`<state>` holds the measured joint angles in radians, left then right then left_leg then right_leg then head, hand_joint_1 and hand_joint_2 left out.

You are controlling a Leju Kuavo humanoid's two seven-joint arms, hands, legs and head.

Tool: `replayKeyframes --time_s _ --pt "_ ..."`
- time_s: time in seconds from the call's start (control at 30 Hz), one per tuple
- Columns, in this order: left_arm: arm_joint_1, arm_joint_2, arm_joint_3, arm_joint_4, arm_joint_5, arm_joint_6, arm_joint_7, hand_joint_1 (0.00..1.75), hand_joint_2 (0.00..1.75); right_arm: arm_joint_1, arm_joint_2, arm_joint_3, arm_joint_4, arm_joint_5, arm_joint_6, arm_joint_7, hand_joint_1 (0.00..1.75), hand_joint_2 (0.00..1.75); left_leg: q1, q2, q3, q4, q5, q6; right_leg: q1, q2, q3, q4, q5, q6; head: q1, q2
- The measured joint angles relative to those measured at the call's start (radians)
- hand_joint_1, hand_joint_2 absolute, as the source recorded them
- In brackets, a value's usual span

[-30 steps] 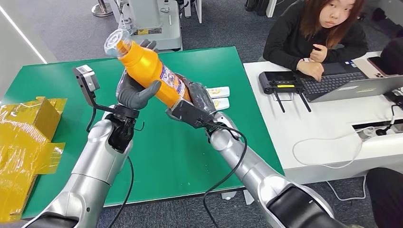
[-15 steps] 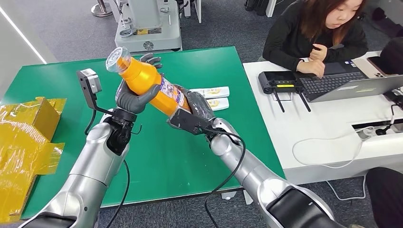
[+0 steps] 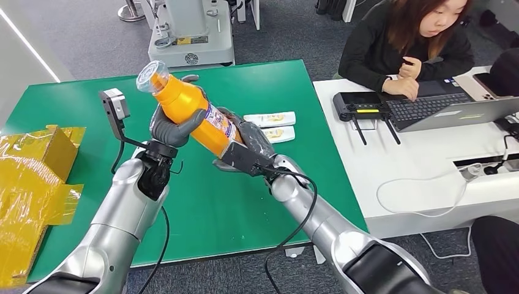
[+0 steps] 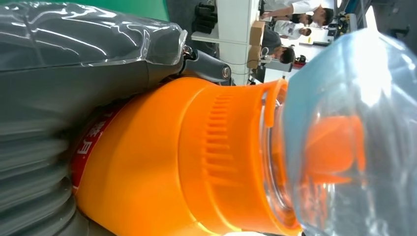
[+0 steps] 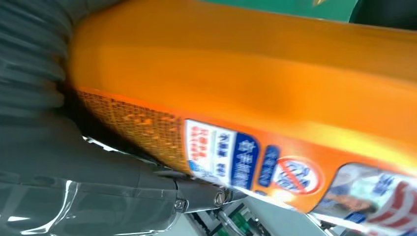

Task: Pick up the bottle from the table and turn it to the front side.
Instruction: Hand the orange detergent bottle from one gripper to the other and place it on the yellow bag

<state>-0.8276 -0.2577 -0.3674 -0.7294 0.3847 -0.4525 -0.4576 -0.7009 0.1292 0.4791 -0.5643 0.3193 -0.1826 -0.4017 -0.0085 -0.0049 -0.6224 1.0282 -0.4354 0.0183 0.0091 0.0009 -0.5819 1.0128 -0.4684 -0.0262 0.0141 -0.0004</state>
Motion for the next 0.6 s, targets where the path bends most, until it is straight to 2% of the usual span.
replayKeyframes --time_s 0.13,0.23,0.43,0.6 --pt "0.0 0.012 0.0 0.0 -0.035 0.019 -0.019 1.75 1.75 0.027 -0.014 0.0 -0.019 -0.051 0.013 -0.026 0.0 1.75 0.0 0.0 0.0 0.0 0.0 0.0 0.0 0.0 0.0 0.0 0.0 0.0 0.0 0.0" --pt "-0.002 0.038 -0.006 0.001 -0.104 0.053 -0.04 1.75 1.75 0.059 -0.029 -0.005 -0.041 -0.088 0.018 -0.05 0.0 1.75 0.0 0.001 0.0 0.0 0.0 0.0 0.0 0.001 0.0 0.0 0.0 0.0 0.0 0.0" --pt "-0.031 0.132 -0.019 0.008 -0.315 0.145 -0.107 1.75 1.75 0.157 -0.069 -0.014 -0.103 -0.143 0.023 -0.105 0.0 1.75 0.0 0.001 0.0 0.0 0.0 0.0 0.0 0.001 0.0 0.0 0.0 0.0 0.0 0.0" --pt "-0.09 0.215 -0.031 0.015 -0.494 0.2 -0.12 1.75 1.75 0.237 -0.101 -0.014 -0.171 -0.18 0.032 -0.13 0.0 1.75 0.0 0.001 0.0 0.0 0.0 0.0 0.0 0.001 -0.001 0.0 0.0 0.0 0.0 0.0"
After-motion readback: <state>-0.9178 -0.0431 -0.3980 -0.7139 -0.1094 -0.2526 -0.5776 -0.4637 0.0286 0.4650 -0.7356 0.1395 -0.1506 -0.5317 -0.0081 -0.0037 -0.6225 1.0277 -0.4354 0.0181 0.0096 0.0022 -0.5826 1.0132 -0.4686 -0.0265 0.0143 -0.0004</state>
